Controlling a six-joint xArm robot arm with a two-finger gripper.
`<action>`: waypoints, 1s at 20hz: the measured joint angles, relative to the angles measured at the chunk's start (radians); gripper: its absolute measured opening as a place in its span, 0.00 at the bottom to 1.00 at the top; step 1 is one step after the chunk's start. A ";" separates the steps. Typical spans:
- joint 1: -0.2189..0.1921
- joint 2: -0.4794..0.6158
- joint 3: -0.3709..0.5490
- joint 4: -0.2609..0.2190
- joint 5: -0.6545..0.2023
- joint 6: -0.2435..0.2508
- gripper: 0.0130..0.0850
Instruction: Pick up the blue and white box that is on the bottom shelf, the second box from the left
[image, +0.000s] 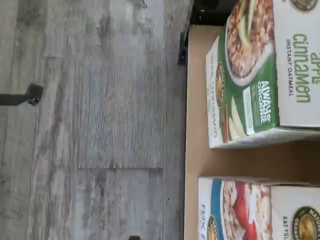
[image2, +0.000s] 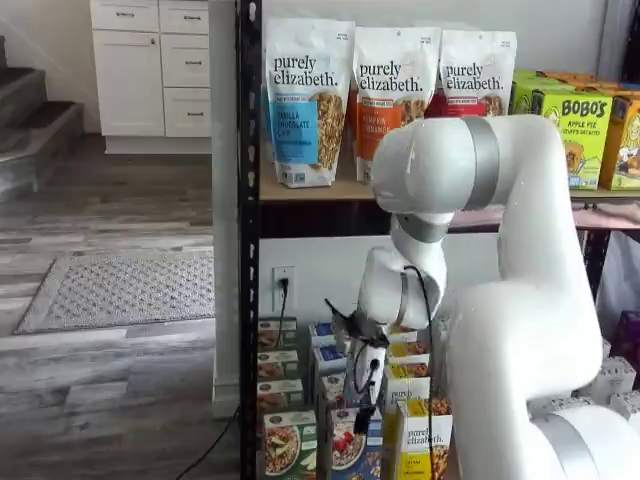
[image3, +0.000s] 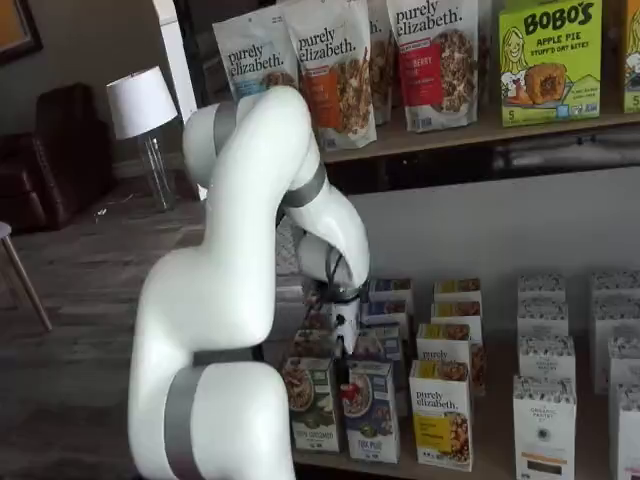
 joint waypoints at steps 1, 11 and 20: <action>0.000 0.004 -0.011 -0.005 0.020 0.005 1.00; 0.017 0.070 -0.121 0.017 0.086 0.012 1.00; 0.019 0.095 -0.119 0.056 -0.001 -0.025 1.00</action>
